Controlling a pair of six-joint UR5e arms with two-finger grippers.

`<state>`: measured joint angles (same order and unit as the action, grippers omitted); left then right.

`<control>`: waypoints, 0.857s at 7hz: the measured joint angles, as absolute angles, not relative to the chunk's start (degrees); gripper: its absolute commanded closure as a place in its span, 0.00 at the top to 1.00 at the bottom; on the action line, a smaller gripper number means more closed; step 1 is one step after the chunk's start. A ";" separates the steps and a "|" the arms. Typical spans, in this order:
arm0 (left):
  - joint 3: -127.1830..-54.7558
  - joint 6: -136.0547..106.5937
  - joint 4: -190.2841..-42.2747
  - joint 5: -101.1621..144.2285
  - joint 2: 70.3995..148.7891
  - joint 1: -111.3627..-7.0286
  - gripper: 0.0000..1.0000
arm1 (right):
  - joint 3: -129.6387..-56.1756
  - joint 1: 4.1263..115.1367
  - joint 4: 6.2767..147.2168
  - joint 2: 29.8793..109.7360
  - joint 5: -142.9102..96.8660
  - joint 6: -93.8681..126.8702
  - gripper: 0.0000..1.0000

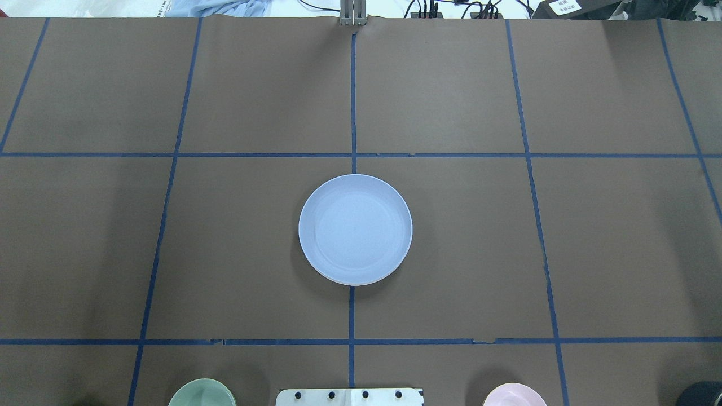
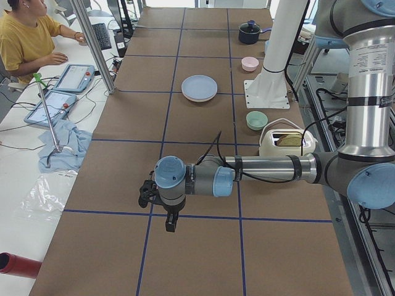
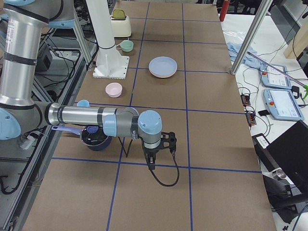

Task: Stack three plates with pink and blue

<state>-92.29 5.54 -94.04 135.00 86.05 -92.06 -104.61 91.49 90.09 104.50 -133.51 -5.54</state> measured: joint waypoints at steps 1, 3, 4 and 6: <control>-92.28 5.54 -94.04 135.00 86.04 -92.07 1.00 | -104.48 91.50 90.09 104.50 -133.53 -5.54 1.00; -92.26 5.54 -94.04 135.00 86.04 -92.05 1.00 | -104.15 91.47 90.09 104.50 -133.58 -5.54 1.00; -92.23 5.54 -94.04 135.00 86.04 -92.06 1.00 | -103.95 91.46 90.09 104.50 -133.59 -5.54 1.00; -92.20 5.60 -94.04 135.00 86.04 -92.08 1.00 | -103.62 91.48 90.09 104.50 -133.59 -5.54 1.00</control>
